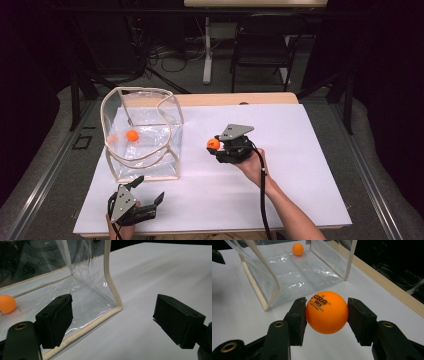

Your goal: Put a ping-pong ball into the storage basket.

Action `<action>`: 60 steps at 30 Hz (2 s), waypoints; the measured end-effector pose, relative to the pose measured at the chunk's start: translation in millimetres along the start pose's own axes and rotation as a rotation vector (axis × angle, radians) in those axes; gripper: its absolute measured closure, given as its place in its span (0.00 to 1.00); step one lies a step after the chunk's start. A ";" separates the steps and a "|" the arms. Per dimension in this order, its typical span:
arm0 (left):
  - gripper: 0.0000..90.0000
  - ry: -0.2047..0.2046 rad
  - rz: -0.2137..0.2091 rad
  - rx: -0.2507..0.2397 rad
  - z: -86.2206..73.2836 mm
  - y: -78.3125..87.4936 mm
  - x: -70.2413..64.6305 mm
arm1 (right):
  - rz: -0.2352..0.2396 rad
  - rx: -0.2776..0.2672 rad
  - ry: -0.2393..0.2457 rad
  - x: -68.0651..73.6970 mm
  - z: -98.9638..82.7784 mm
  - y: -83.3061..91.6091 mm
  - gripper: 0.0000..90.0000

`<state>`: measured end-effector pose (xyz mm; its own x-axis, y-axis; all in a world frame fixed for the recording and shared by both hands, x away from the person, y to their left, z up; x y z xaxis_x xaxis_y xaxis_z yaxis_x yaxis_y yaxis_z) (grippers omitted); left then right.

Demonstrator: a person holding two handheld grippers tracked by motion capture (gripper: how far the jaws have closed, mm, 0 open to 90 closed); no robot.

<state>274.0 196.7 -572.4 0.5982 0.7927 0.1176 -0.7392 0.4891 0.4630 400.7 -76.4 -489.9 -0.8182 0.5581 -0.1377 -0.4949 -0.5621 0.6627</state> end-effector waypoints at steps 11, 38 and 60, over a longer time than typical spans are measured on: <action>0.17 0.000 0.000 0.001 0.3 -0.4 -0.1 | -0.016 -0.013 0.021 -2.7 11.7 8.3 0.57; 0.17 0.000 -0.001 -0.004 1.0 -1.0 -0.5 | -0.035 -0.048 0.038 -5.1 31.6 21.6 0.57; 0.17 -0.004 -0.003 -0.004 1.3 -1.5 0.0 | -0.046 -0.073 0.039 -13.2 50.3 31.3 0.56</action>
<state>275.5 195.5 -572.0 0.6017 0.7898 0.1193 -0.7386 0.4933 0.4595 410.7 -70.7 -430.3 -0.8042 0.5610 -0.1965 -0.5513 -0.5803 0.5995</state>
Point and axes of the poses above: each handheld gripper's, and its own axes: y roughly backward along the jaws, z roughly out of its top, x roughly to its left, the point moved 5 cm from there along -y, roughly forward along the jaws, and after that the axes turned 10 degrees about x, right-handed, at the moved point
